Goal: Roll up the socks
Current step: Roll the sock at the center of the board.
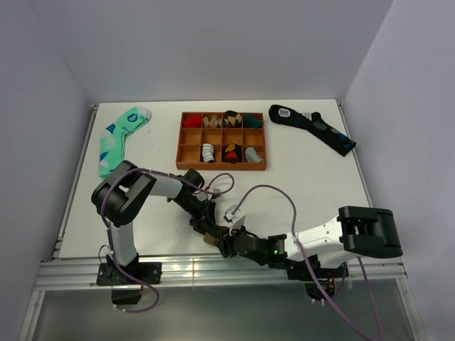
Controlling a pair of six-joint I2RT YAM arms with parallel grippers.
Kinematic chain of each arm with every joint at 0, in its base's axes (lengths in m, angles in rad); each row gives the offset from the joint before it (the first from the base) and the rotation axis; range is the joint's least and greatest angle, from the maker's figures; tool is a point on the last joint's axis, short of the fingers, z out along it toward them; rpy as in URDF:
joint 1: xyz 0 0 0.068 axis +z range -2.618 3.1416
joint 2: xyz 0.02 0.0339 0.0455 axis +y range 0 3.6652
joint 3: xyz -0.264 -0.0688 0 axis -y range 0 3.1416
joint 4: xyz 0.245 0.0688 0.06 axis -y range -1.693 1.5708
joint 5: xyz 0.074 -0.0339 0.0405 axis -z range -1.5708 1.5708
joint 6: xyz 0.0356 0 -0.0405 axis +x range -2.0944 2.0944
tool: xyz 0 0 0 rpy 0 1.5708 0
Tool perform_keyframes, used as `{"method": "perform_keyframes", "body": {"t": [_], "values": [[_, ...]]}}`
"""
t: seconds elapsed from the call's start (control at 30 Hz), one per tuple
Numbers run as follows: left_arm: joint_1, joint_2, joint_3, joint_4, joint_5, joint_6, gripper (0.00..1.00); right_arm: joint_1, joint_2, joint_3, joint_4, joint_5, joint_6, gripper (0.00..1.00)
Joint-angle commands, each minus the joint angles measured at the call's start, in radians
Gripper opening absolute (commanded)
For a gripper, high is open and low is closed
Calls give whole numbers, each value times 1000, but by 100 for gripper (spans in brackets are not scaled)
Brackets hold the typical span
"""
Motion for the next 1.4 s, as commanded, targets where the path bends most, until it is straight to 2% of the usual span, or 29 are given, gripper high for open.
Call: {"method": "perform_keyframes", "body": {"t": [0.0,0.23,0.7,0.83,1.0,1.1,1.37], "values": [[32,83,-20,-31,-355,42,0,41,71,40,-134,-78,29,54],[52,85,-6,-49,-342,68,0,55,151,129,-249,-57,29,56],[64,84,3,-69,-332,88,0,58,321,426,-646,-43,-49,56],[66,87,5,-71,-329,91,0,60,286,424,-665,-64,-75,57],[69,90,5,-71,-327,93,0,32,182,409,-654,-164,-128,59],[69,88,3,-76,-327,93,0,23,143,418,-693,-161,-157,59],[69,90,3,-71,-321,96,0,14,178,504,-796,-121,-232,59]]}}
